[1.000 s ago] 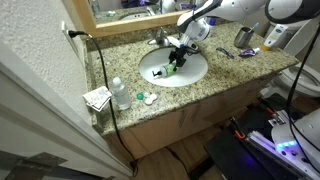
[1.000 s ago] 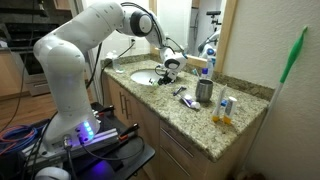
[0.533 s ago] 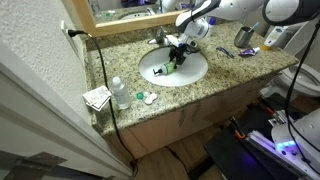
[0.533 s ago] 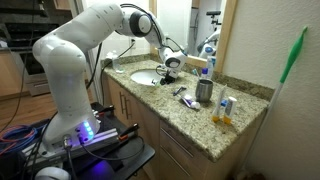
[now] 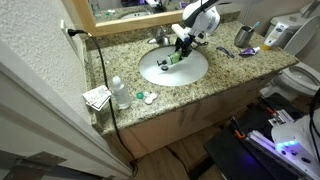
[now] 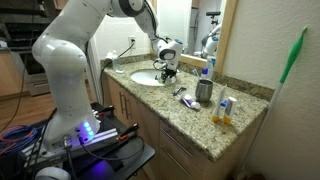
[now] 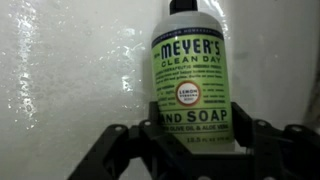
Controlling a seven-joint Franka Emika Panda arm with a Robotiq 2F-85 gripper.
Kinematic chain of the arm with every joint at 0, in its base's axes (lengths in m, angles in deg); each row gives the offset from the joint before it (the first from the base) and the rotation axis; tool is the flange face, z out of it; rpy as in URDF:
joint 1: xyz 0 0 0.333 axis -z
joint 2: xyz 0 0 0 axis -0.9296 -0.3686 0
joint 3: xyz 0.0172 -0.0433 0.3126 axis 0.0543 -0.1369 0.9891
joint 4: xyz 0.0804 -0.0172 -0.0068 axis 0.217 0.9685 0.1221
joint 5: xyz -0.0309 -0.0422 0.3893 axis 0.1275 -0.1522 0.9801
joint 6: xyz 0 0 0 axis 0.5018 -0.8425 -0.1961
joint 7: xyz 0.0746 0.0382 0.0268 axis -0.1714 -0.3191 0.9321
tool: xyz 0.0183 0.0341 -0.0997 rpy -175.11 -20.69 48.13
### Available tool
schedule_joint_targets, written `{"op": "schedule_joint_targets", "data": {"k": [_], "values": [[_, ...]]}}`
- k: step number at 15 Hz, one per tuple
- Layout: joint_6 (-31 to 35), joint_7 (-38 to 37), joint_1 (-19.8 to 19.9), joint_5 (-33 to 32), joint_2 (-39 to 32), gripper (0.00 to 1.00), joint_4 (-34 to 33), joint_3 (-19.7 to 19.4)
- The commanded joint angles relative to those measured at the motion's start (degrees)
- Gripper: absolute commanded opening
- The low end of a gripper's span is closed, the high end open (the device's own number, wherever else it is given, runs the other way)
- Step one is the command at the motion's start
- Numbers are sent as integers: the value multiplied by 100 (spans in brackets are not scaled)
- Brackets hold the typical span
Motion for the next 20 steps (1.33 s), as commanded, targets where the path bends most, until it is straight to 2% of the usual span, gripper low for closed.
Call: {"op": "schedule_joint_targets", "data": {"k": [1,3,11,15,20], "values": [[755,40,36,161,1310,43,1395,35],[793,-52,69,197,1908,43,1883,16],[-727,-1050,244,-251,4453,43,3513,-368],[-1446,-1199,595,-50,5760,43,4238,-595],[-2442,-939,1311,100,7109,43,5039,-1281]]}}
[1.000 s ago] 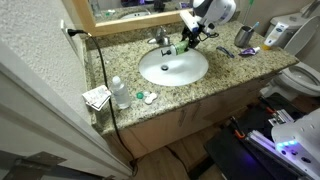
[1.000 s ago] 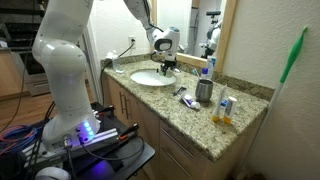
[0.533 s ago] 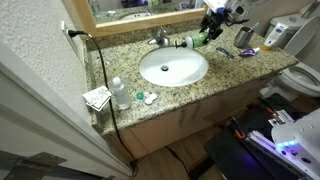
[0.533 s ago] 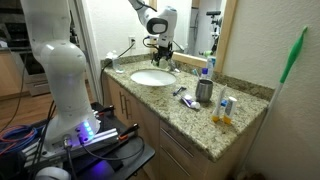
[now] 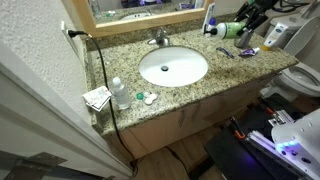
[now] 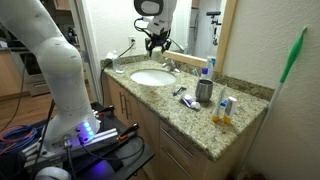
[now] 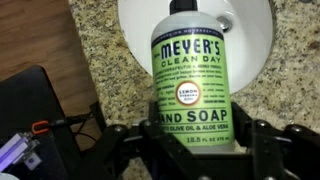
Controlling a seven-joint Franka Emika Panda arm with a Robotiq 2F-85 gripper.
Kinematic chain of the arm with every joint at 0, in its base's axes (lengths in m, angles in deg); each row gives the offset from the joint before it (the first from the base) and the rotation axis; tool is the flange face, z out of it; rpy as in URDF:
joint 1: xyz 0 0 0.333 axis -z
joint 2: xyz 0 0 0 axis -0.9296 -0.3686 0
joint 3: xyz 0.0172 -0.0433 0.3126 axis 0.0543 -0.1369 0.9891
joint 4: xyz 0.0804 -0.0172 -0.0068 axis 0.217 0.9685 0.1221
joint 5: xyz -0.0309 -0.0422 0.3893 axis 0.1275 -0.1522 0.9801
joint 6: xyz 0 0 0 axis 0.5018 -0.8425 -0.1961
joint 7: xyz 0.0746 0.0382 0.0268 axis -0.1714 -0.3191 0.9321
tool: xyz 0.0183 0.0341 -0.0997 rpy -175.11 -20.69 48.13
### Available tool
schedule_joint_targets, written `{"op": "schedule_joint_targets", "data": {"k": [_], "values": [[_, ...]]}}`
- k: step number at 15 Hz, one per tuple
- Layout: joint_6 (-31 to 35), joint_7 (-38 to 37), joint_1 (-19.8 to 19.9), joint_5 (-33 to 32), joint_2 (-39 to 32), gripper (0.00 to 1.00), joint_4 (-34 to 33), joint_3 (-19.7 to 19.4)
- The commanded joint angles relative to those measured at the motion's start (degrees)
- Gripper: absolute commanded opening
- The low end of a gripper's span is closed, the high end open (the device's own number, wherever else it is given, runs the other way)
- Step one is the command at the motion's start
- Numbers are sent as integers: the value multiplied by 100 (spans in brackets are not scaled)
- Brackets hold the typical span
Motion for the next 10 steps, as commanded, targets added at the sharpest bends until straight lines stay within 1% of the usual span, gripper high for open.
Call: {"op": "schedule_joint_targets", "data": {"k": [1,5,6,7,8,9,10], "values": [[-809,239,634,75,1101,43,734,-461],[-1650,385,1621,-249,2140,43,1454,-873],[-1944,556,1813,-232,2476,43,1639,-1004],[-1715,427,1619,-116,1625,68,1059,-720],[-1910,539,1810,-120,1863,68,1205,-798],[-2009,580,1912,-119,2049,68,1307,-842],[-2036,586,1942,-115,2176,43,1364,-851]]}}
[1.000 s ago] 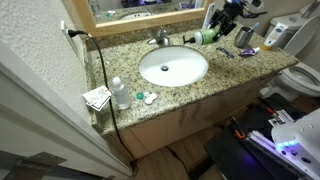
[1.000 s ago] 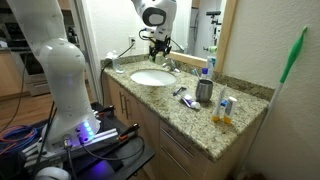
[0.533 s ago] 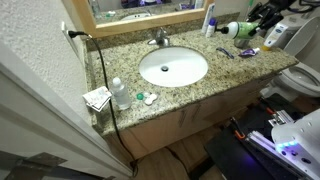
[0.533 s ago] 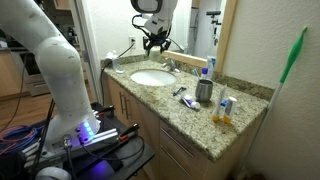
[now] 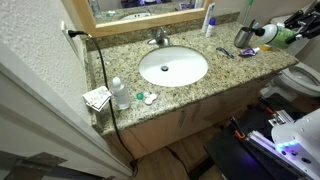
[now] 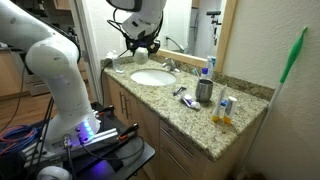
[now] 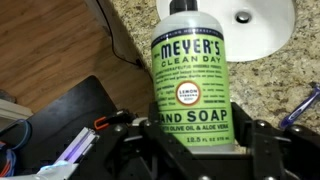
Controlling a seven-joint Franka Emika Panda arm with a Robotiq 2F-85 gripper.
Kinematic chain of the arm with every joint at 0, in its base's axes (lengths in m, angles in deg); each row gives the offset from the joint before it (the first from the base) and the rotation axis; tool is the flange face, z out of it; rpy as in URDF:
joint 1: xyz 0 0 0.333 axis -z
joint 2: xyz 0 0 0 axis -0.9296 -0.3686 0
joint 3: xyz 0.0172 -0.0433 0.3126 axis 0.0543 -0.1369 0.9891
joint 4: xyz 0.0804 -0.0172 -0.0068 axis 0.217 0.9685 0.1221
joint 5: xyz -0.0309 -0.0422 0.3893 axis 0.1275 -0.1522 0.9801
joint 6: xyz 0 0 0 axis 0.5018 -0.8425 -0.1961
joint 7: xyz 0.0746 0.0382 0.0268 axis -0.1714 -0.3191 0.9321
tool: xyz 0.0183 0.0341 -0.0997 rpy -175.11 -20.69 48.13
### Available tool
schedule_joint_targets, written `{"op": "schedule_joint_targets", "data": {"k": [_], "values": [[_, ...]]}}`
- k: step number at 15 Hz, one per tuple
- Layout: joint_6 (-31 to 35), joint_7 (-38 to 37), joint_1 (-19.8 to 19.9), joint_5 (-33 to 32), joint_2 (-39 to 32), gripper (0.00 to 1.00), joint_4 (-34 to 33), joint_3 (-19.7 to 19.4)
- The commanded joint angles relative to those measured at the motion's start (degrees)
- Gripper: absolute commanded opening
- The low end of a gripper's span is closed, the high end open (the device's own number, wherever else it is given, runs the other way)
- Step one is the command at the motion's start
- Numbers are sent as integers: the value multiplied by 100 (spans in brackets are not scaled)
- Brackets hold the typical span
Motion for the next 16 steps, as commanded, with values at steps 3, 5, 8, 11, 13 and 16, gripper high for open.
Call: {"op": "schedule_joint_targets", "data": {"k": [3,5,8,11,13,16], "values": [[838,-239,-571,362,-1216,43,-525,322],[1328,-492,-902,426,-1735,43,-784,379],[1790,-842,-1313,353,-2789,43,-1380,399],[1794,-866,-1636,507,-3872,43,-2113,302],[1859,-890,-1367,475,-3467,68,-1736,567],[1865,-907,-1442,625,-4222,68,-2251,657]]}}
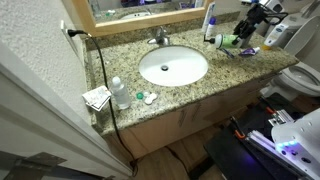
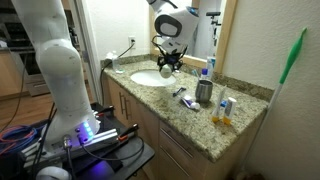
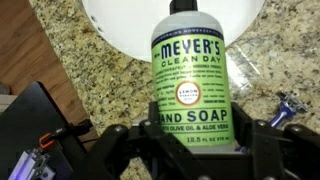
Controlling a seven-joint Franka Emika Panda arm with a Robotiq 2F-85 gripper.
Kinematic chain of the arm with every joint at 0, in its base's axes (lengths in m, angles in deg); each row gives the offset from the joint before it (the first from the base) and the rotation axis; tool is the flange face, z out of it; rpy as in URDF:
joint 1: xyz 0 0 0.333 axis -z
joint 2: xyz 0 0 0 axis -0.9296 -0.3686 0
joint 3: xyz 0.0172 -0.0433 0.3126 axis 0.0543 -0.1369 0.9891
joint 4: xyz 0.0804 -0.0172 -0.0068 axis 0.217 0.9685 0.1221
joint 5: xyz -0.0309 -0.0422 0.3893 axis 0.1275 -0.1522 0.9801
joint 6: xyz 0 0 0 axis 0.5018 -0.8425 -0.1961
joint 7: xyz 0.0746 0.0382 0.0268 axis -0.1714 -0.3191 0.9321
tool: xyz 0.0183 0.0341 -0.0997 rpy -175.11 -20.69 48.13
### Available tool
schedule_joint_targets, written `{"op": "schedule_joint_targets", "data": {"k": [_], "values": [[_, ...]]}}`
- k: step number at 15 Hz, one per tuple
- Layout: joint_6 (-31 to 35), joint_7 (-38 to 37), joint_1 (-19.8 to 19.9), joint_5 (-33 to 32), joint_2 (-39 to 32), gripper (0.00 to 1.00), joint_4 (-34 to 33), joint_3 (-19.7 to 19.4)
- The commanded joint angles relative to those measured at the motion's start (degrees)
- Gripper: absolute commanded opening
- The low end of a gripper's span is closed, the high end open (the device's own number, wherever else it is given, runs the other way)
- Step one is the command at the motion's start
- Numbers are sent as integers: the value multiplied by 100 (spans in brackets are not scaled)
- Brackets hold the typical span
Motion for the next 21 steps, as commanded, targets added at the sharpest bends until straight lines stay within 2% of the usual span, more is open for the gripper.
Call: {"op": "schedule_joint_targets", "data": {"k": [1,2,6,11,14,15,18,21], "values": [[-14,-4,120,-3,-72,68,-59,119],[-16,-4,121,-3,-85,43,-79,118],[479,318,112,229,-392,43,183,139],[1260,787,295,120,-372,43,789,6],[1393,1066,444,-9,-284,43,1079,-98],[1330,1133,492,-74,-238,92,1143,-140],[1341,1320,623,-208,-105,100,1261,-249],[1340,1543,748,-273,155,100,1351,-339]]}}
